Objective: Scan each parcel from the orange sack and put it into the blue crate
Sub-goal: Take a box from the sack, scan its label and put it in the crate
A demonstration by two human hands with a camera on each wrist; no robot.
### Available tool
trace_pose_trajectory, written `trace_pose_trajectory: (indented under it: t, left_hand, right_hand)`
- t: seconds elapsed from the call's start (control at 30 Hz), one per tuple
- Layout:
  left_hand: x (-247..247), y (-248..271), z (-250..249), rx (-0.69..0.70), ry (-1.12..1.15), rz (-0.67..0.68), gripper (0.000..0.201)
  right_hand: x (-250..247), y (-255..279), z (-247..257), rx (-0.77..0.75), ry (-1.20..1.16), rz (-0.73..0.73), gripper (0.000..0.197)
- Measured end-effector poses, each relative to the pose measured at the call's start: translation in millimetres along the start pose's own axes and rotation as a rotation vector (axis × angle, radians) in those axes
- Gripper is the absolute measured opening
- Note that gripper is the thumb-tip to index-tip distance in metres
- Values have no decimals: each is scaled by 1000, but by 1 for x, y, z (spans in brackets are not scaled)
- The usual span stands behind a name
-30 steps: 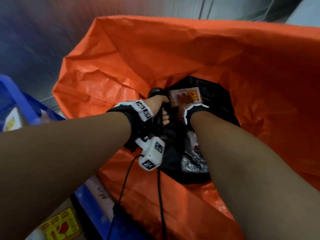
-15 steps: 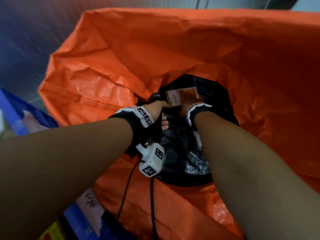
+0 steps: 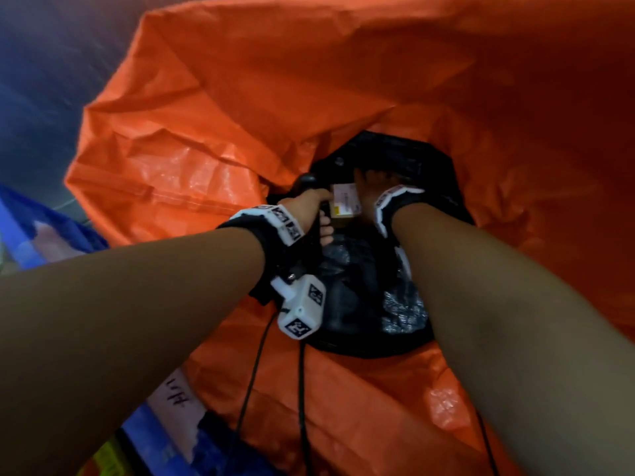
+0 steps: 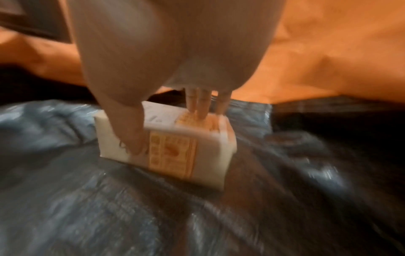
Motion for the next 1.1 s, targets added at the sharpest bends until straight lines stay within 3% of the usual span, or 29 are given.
trace_pose_trajectory:
  t: [0.07, 0.2, 0.3, 0.4, 0.5, 0.67, 0.87, 1.0, 1.1]
  left_hand:
    - [-1, -2, 1, 18, 9, -33, 38]
    - [-5, 4, 3, 66, 45, -105, 32]
    - [-4, 14, 1, 118, 94, -119, 26]
    - [-12, 24, -5, 135, 91, -55, 31]
    - [-25, 47, -21, 164, 77, 64, 35]
    - [-65, 146, -57, 326, 129, 83, 34]
    - [-132, 315, -71, 568, 204, 40, 29]
    - [-173, 409, -56, 689, 336, -64, 46]
    - [-203, 465, -34, 776, 419, -123, 38]
  right_hand:
    - [2, 7, 0, 2, 93, 20, 64]
    - [23, 35, -2, 1, 189, 45, 82]
    - [31, 48, -9, 25, 48, -106, 85]
    - [15, 67, -13, 35, -158, -201, 90]
    - [-28, 97, -16, 39, -211, -254, 99]
    - [-128, 167, 22, 42, -137, -404, 90]
    - [-248, 294, 123, -41, -179, -543, 98]
    - [-279, 383, 194, -149, -300, -616, 72]
    - [-274, 439, 243, -207, -454, -631, 59]
Point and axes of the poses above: each hand's wrist, its own y-axis away from the middle knuckle, its own x-axis out of the palm, z = x × y, the point moved 1 cm from there along -y, towards the middle knuckle
